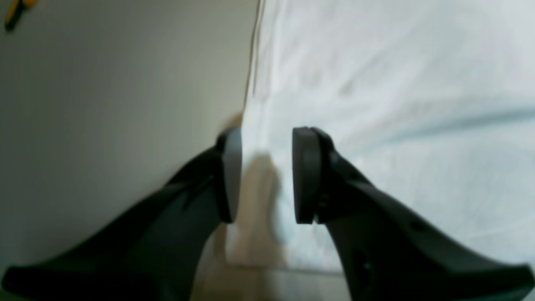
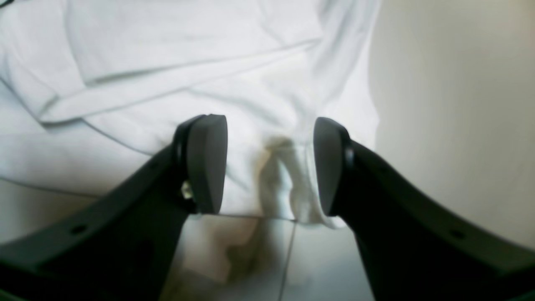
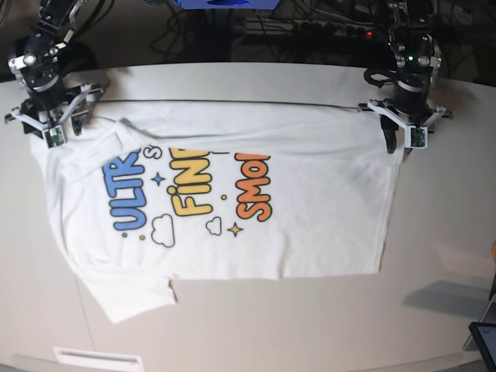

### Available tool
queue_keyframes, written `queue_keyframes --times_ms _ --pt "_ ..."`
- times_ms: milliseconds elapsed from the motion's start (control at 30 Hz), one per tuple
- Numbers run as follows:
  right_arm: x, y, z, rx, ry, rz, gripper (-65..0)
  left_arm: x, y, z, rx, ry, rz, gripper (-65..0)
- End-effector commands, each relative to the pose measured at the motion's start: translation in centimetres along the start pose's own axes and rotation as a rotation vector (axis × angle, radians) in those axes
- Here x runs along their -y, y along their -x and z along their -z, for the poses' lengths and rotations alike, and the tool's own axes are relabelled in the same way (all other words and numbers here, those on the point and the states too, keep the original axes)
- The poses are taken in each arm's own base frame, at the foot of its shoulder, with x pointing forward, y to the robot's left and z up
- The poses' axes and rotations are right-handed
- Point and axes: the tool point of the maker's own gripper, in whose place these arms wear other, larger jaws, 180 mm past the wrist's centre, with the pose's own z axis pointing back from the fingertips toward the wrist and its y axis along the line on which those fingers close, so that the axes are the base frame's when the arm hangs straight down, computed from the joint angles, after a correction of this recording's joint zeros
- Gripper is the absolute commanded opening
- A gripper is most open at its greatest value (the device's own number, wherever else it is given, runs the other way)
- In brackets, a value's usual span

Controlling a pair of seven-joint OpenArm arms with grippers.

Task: Fold the T-shirt properly
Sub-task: 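Regrip the shirt edge with the right gripper near the sleeve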

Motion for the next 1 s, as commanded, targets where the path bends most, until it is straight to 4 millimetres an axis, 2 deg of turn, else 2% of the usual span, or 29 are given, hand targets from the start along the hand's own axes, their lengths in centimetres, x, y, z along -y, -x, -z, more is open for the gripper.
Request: queue_keyframes --times_ms 0,133,233,333,433,500,600,667,800,967 --pt "1.1 -2.3 -0.3 0.075 0.034 -0.004 -33.1 -0.9 -1.8 -0.3 0.058 -0.027 0.008 -44.5" --pt "2.7 -4.5 -0.7 0.124 0.075 -0.041 -33.1 -2.7 -3.7 -0.9 0.046 -0.085 -0.009 -44.5" --pt "2.5 -3.5 -0.6 0.081 0.084 -0.071 -33.1 -3.5 -5.2 -1.6 0.061 -0.111 -0.002 -44.5" --pt "0.0 -1.2 -1.1 0.032 0.03 -0.051 -33.1 -3.7 -5.4 -1.7 0.062 -0.118 0.003 -44.5" --pt "-3.7 -0.8 -1.2 0.023 -0.071 -0.084 -33.4 -3.3 -5.3 -1.6 0.058 -0.107 0.003 -44.5" --pt "-5.1 -1.0 -1.5 0.04 -0.106 -0.101 -35.8 -3.3 -5.3 -1.6 0.058 -0.107 0.003 -44.5" --pt "-5.7 -1.2 -1.7 0.059 -0.107 -0.15 -39.0 -3.3 -5.0 -1.5 0.052 -0.107 0.002 -44.5" --pt "-5.8 -1.1 -1.5 0.047 -0.082 -0.204 -37.7 -3.4 -4.9 -1.5 0.049 -0.108 0.001 -44.5" --pt "-7.4 -0.8 -1.8 0.038 -0.085 -0.27 -33.2 -3.5 -3.6 -1.1 0.015 -0.109 -0.007 -44.5" --pt "-9.5 -1.1 -1.9 0.052 -0.129 -0.282 -33.1 -3.6 -2.0 -0.8 -0.024 -0.11 -0.015 -44.5"
